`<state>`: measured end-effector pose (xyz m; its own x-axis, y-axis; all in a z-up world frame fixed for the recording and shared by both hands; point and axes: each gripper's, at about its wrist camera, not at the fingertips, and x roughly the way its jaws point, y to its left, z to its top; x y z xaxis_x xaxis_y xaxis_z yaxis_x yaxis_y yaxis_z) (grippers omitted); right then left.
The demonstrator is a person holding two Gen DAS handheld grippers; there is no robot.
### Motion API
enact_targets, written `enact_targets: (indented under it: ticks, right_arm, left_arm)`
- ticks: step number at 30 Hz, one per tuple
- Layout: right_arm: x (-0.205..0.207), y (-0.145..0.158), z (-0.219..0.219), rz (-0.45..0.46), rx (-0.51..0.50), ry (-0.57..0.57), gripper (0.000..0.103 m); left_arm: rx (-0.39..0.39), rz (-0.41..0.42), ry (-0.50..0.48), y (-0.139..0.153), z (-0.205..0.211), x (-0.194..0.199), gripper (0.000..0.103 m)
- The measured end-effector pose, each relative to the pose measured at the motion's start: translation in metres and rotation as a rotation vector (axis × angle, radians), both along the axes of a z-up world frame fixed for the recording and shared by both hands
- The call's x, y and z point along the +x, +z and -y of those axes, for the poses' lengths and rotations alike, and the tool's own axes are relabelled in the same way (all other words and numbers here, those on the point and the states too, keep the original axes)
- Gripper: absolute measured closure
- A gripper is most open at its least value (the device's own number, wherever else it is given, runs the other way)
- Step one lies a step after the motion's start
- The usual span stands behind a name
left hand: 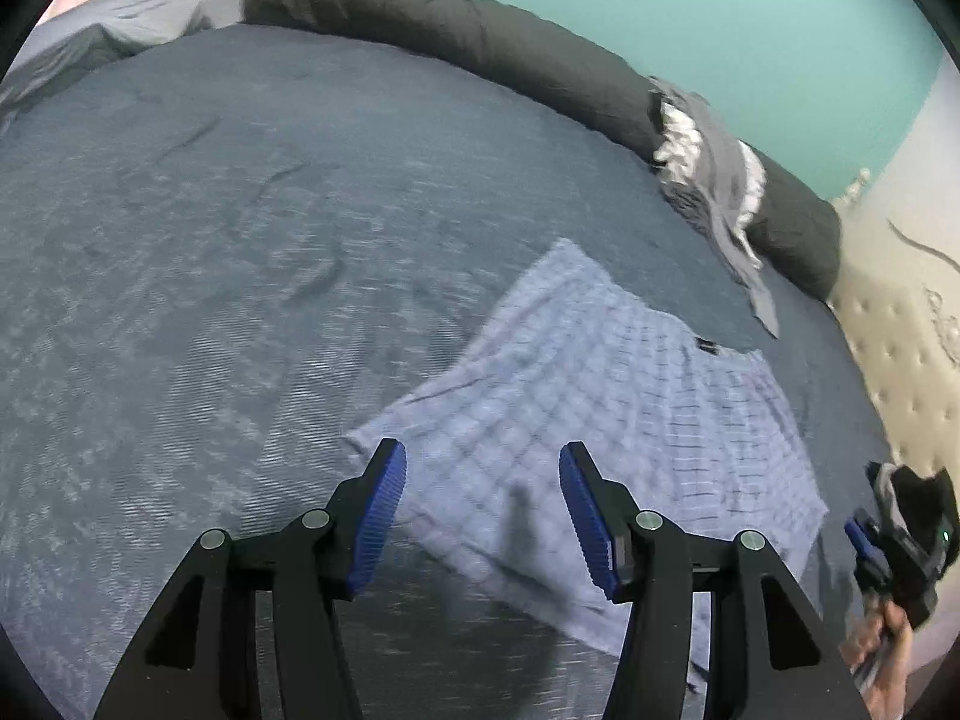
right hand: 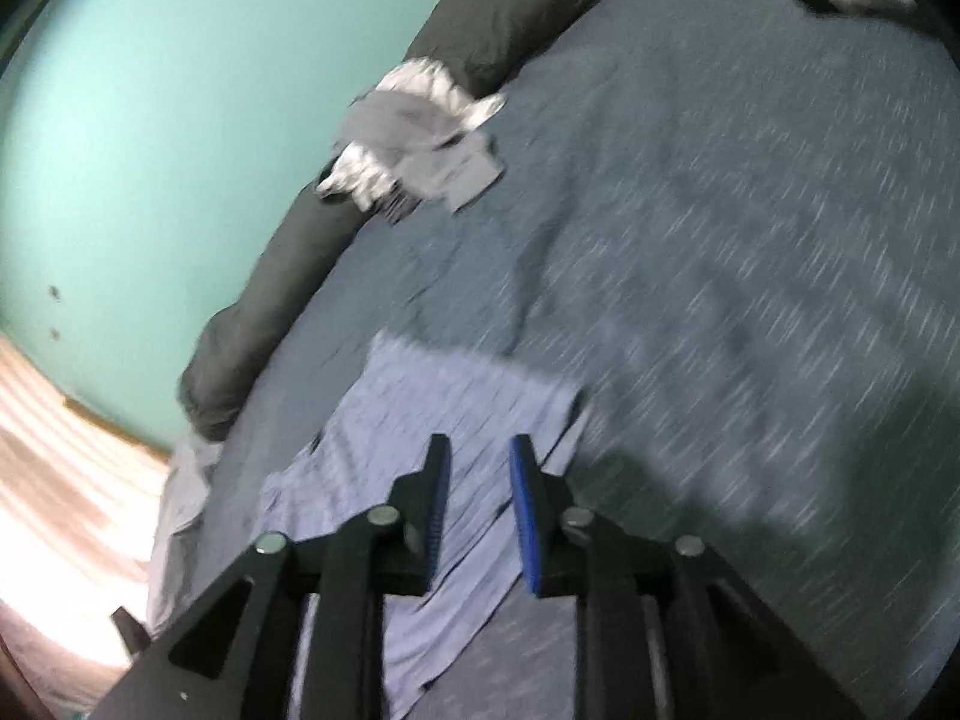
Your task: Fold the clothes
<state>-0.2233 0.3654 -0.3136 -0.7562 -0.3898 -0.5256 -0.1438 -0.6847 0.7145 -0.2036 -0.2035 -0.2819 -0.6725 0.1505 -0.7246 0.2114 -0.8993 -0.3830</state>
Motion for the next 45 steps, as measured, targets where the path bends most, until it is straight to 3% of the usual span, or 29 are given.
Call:
enact_targets:
  ticks: [7,13,16,24,29,33,38,43,45]
  right_arm:
    - [-0.011,-0.006,0.041,-0.038,-0.028,0.115,0.078]
    - [-0.017,-0.014,0.049,-0.052,-0.075,0.145,0.078]
    - [-0.017,-0.020,0.050,-0.040,-0.082,0.142,0.078]
    - [-0.016,-0.019,0.056,-0.053,-0.099,0.164,0.077]
    - [-0.016,-0.025,0.056,-0.033,-0.106,0.151,0.076]
    - [-0.016,-0.026,0.054,-0.026,-0.107,0.138,0.076]
    - [-0.016,-0.027,0.057,-0.027,-0.101,0.142,0.076]
    - [-0.017,-0.029,0.057,-0.019,-0.103,0.144,0.076]
    - [-0.017,-0.029,0.057,-0.018,-0.103,0.145,0.076]
  left_arm:
    - [-0.001,0.010,0.080,-0.006,0.030,0.004,0.045]
    - [-0.029,0.023,0.045,-0.013,0.024,-0.003,0.048]
    - [-0.027,0.032,0.008,-0.017,0.016,-0.007,0.061]
    - [-0.065,0.022,-0.061,-0.015,0.001,-0.008,0.086]
    - [-0.056,0.023,-0.100,-0.017,-0.006,-0.005,0.088]
    - [-0.012,0.018,-0.105,-0.019,-0.003,-0.004,0.100]
    - [0.037,-0.001,-0.139,-0.010,-0.006,0.003,0.100]
    - [0.110,0.058,-0.156,-0.028,-0.004,0.002,0.100]
    - [0.103,0.072,-0.160,-0.031,-0.004,0.002,0.100]
